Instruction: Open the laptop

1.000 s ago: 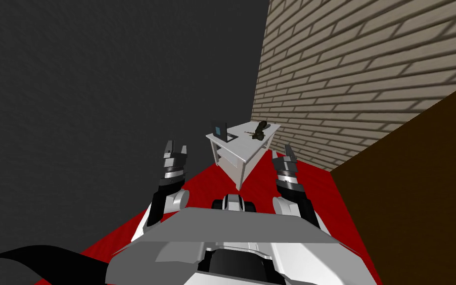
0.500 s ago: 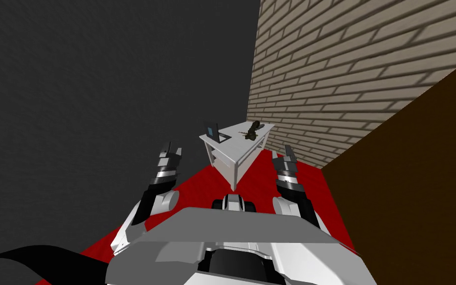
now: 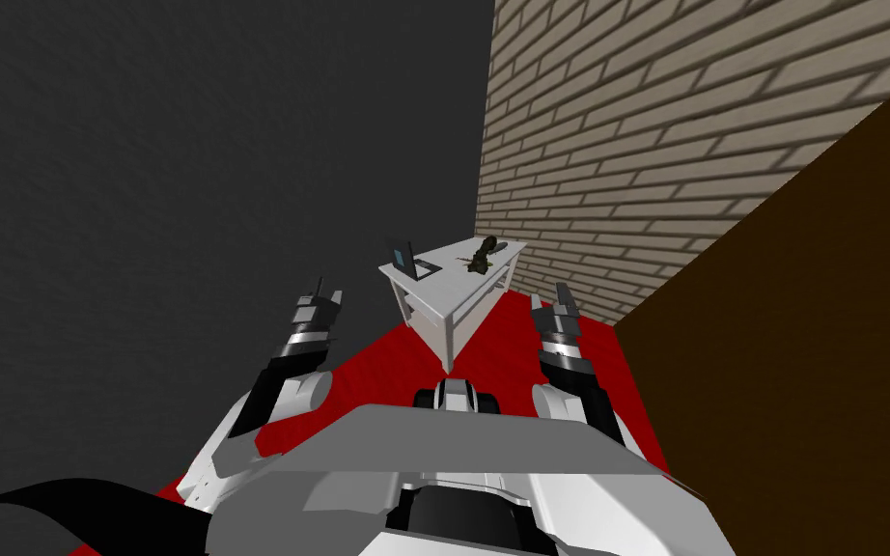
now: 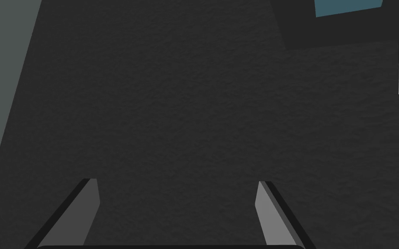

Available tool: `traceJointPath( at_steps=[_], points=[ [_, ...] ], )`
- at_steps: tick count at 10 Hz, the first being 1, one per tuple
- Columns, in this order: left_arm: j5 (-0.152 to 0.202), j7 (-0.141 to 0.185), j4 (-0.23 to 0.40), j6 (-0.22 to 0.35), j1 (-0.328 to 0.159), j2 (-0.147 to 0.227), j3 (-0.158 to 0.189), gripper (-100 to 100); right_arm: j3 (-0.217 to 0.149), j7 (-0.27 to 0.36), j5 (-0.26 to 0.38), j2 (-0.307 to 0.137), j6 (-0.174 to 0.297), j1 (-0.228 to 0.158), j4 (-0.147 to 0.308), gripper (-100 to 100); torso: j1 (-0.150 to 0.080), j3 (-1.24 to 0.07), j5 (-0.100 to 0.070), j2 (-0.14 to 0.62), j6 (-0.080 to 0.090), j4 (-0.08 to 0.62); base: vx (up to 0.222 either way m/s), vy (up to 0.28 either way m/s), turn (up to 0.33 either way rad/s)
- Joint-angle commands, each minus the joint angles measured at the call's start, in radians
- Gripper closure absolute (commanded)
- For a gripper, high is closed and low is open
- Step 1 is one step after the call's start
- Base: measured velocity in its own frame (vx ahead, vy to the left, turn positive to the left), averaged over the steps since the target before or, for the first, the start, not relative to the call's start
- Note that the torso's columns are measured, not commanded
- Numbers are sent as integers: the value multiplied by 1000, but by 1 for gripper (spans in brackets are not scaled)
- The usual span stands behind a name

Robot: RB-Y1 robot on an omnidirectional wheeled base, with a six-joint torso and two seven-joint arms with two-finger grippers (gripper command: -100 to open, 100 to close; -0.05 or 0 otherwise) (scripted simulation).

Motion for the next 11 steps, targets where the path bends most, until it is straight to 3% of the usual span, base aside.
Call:
traceJointPath(
  at_steps=[1,6,7,8,11],
  points=[
    [30,14,16,59,-4,35,73,-100,0,0,0,0,0,0,0,0,2,0,0,1,0,0,19,-121,-62],
    [92,43,56,164,-8,101,216,-100,0,0,0,0,0,0,0,0,4,1,1,1,0,0,30,-151,-62],
    [92,43,56,164,-8,101,227,-100,0,0,0,0,0,0,0,0,2,0,1,1,0,0,46,-109,-30],
    [114,54,71,198,-10,122,266,-100,0,0,0,0,0,0,0,0,2,1,0,1,0,0,50,-122,-68],
    [136,67,88,232,-12,142,321,-100,0,0,0,0,0,0,0,0,-1,1,0,1,0,0,51,-123,-42]
  ],
)
